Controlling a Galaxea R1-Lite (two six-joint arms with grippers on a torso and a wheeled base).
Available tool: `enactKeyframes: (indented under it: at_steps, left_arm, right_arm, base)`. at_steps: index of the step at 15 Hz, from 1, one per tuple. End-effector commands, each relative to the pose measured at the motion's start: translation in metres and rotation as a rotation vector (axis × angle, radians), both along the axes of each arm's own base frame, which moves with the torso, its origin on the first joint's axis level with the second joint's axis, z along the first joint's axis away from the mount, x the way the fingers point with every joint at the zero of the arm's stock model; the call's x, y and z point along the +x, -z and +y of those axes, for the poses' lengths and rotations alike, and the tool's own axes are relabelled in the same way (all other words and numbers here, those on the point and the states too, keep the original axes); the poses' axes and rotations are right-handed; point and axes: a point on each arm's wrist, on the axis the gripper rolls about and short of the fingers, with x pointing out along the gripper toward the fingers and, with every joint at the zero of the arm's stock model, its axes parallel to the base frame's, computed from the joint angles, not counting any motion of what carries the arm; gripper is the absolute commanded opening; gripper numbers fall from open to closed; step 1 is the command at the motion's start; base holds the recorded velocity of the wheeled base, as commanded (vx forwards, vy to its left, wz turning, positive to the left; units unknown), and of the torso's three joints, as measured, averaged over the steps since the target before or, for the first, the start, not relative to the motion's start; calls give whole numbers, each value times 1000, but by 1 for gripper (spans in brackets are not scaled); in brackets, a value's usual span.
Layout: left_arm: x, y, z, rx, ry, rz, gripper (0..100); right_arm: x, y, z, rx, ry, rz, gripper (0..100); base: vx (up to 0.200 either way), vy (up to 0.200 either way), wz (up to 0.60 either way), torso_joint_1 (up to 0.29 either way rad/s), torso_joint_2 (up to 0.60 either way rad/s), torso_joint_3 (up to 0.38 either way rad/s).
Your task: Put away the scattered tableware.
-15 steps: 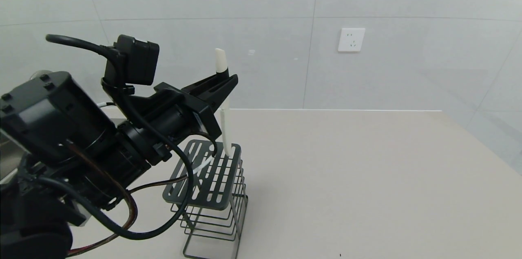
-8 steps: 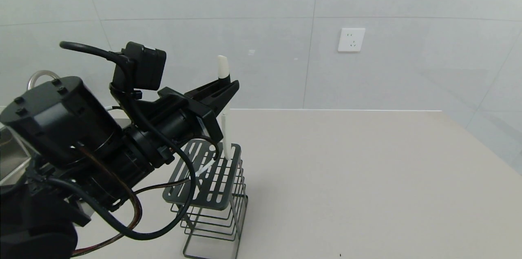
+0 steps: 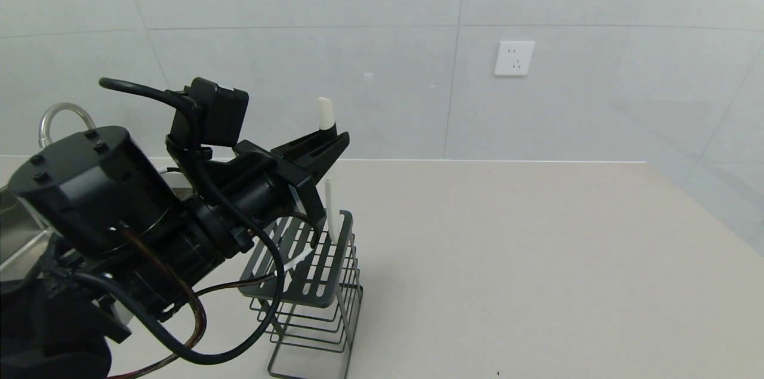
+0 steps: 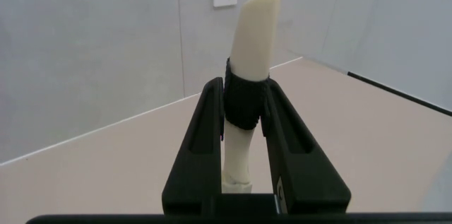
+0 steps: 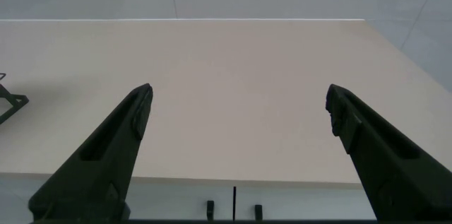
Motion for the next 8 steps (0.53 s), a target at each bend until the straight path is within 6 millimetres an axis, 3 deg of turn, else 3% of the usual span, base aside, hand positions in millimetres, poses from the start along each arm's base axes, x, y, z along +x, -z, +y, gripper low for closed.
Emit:
enactKeyframes:
  at_steps: [1, 8]
  left_arm:
    - [0, 4, 0, 8, 0, 12, 0]
    - [-3, 27, 2, 60, -3, 93, 0]
  right_arm:
    - [0, 0, 0, 1, -1, 1, 100]
    - [0, 0, 0, 0, -1, 1, 100]
  base:
    - [0, 0, 0, 0, 0, 0]
    - [0, 0, 0, 0, 0, 0]
